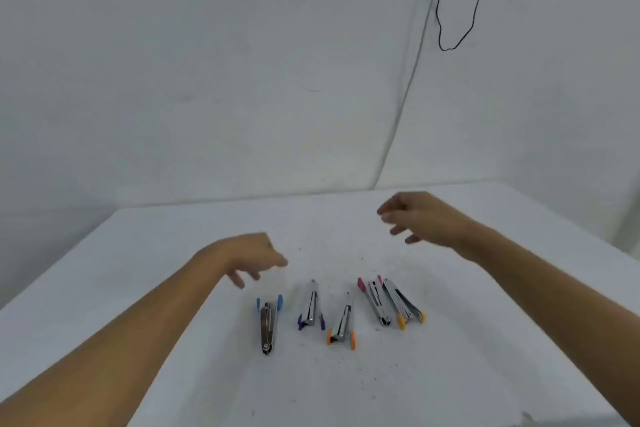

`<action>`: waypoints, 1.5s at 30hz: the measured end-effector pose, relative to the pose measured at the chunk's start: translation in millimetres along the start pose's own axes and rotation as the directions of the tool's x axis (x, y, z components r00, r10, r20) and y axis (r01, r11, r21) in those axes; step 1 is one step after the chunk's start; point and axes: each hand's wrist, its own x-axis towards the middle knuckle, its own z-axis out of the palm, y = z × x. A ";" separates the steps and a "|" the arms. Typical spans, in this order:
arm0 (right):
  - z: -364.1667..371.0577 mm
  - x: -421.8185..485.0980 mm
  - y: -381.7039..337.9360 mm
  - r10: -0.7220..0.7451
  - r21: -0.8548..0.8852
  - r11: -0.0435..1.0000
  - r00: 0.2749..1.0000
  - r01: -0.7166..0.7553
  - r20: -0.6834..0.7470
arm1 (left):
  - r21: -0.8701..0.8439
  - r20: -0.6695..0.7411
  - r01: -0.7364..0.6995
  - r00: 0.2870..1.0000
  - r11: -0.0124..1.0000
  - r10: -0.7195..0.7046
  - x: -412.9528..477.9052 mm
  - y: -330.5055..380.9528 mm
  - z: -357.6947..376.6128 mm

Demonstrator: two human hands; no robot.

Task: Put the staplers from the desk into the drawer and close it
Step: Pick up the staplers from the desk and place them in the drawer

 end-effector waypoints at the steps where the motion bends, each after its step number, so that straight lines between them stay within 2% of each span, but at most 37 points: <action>1: 6.2 -5.0 7.5 0.022 -0.081 0.996 0.999 -0.020 0.027 | 0.050 0.056 0.059 0.997 0.997 -0.062 -3.8 -1.5 8.3; 3: 17.7 -12.9 26.2 0.067 -0.327 0.944 0.994 -0.037 0.081 | 0.097 0.131 0.147 0.979 0.984 -0.159 -8.2 -7.6 27.7; 5: 34.0 -21.4 49.4 0.179 -0.509 0.857 0.972 -0.079 0.150 | 0.109 0.132 0.187 0.971 0.976 -0.201 -7.6 -15.1 51.5; 7: 47.0 -29.3 68.0 0.267 -0.560 0.819 0.947 -0.124 0.180 | 0.183 0.038 0.190 0.979 0.965 -0.200 -5.4 -20.3 69.1; 9: 59.9 -36.9 80.0 0.254 -0.577 0.810 0.951 -0.109 0.178 | 0.220 -0.058 0.148 0.989 0.964 -0.138 -1.7 -27.6 79.9; 14: 81.3 -43.9 93.6 0.122 -0.632 0.771 0.992 -0.078 0.027 | 0.067 -0.124 0.019 0.992 0.998 -0.011 1.4 -43.6 94.3; 17: 85.3 -45.3 97.1 0.147 -0.647 0.754 0.989 -0.115 -0.005 | -0.186 -0.166 0.013 0.985 0.982 -0.044 -1.0 -46.4 94.3; 18: 83.2 -44.9 97.9 0.161 -0.597 0.790 0.987 -0.139 -0.016 | -0.336 -0.164 0.020 0.983 0.942 -0.079 -3.2 -46.7 94.2; 20: 74.1 -46.3 98.9 0.196 -0.380 0.904 0.980 -0.196 -0.040 | -0.620 -0.124 0.030 0.983 0.784 -0.135 -7.6 -46.5 95.5; 22: 62.3 -52.0 101.8 0.262 -0.013 0.964 0.961 -0.264 -0.094 | -0.784 -0.098 0.005 0.986 0.620 -0.132 -15.5 -38.0 99.6; 23: 57.3 -55.6 104.5 0.334 0.255 0.920 0.936 -0.299 -0.109 | -0.830 -0.094 -0.023 0.991 0.558 -0.100 -20.9 -29.9 101.9; 24: 52.5 -61.6 108.0 0.404 0.527 0.790 0.912 -0.313 -0.064 | -0.871 -0.094 -0.056 0.994 0.489 -0.053 -26.2 -19.7 105.9; 25: 48.1 -68.8 111.3 0.419 0.731 0.614 0.908 -0.299 0.019 | -0.909 -0.094 -0.085 0.996 0.408 -0.003 -32.0 -7.7 109.4; 26: 43.3 -76.6 114.6 0.395 0.847 0.455 0.915 -0.276 0.085 | -0.937 -0.094 -0.103 0.995 0.334 0.043 -37.3 4.8 114.1; 27: 38.5 -85.8 117.7 0.360 0.899 0.354 0.925 -0.257 0.123 | -0.953 -0.092 -0.112 0.992 0.280 0.086 -43.7 19.5 119.4; 29: 29.9 -104.3 120.9 0.307 0.937 0.269 0.942 -0.222 0.135 | -0.964 -0.077 -0.121 0.980 0.238 0.183 -58.0 48.9 131.3; 32: 12.7 -134.0 130.4 0.328 0.955 0.257 0.943 -0.147 0.057 | -0.958 -0.003 -0.094 0.949 0.272 0.316 -79.8 92.6 162.5; 36: -14.8 -178.3 149.6 0.430 0.913 0.397 0.898 -0.097 -0.092 | -0.920 0.130 -0.044 0.904 0.391 0.408 -102.5 140.2 217.2; 39: -39.7 -214.5 166.9 0.504 0.836 0.538 0.836 -0.107 -0.218 | -0.806 0.250 -0.096 0.840 0.585 0.482 -112.3 167.2 259.0; 40: -48.2 -225.2 173.4 0.540 0.787 0.593 0.808 -0.167 -0.236 | -0.742 0.292 -0.131 0.820 0.657 0.493 -114.6 173.6 271.7; 42: -65.9 -250.5 187.8 0.609 0.601 0.697 0.765 -0.391 -0.209 | -0.584 0.337 -0.261 0.783 0.769 0.522 -117.7 183.9 298.8; 44: -81.2 -274.1 198.9 0.643 0.298 0.752 0.754 -0.587 -0.137 | -0.380 0.304 -0.461 0.757 0.802 0.579 -120.1 189.7 326.1; 45: -86.8 -282.4 201.9 0.641 0.163 0.766 0.759 -0.622 -0.115 | -0.302 0.271 -0.532 0.748 0.791 0.606 -120.0 192.5 338.9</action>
